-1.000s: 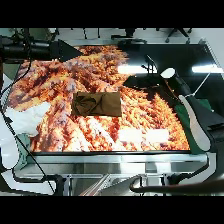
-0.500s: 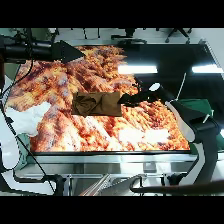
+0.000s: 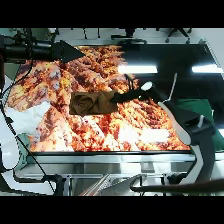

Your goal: Fold the shirts.

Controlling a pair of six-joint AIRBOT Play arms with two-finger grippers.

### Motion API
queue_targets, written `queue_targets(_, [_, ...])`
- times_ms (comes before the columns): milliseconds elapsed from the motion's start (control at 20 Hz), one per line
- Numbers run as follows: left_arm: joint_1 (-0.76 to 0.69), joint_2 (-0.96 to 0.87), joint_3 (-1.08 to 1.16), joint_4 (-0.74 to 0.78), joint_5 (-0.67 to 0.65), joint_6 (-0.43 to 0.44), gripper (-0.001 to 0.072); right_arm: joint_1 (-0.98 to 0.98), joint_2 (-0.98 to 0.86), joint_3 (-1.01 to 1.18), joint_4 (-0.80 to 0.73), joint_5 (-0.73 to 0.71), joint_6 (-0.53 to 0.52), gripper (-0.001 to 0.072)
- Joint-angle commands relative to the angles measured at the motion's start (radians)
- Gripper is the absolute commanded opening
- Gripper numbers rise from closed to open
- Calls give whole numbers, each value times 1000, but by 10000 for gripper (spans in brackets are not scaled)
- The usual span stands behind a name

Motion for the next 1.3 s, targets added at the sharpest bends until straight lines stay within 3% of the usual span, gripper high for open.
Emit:
queue_targets(0, [-1, -1, 1, 0, -17, 1, 13, -24, 173, 111, -198, 28, 102, 19])
queue_targets(200, [-1, -1, 1, 0, -49, 0, 13, -204, 377, 244, -481, 70, 344, 19])
queue_targets(450, [-1, -1, 0, 0, -101, -26, 13, -649, 467, 276, -505, 211, 480, 19])
queue_targets(700, [-9, -1, 0, 1, -116, -45, 14, -991, 468, 275, -561, 510, 579, 18])
queue_targets(850, [-35, -1, 0, 5, -118, -44, 13, -1064, 484, 268, -776, 762, 649, 18])
queue_targets(950, [-64, -1, 0, 6, -119, -44, 13, -1064, 512, 234, -915, 846, 669, 18])
queue_targets(1250, [-144, -1, 1, 7, -119, -43, 13, -1064, 663, -103, -1014, 861, 718, 19])
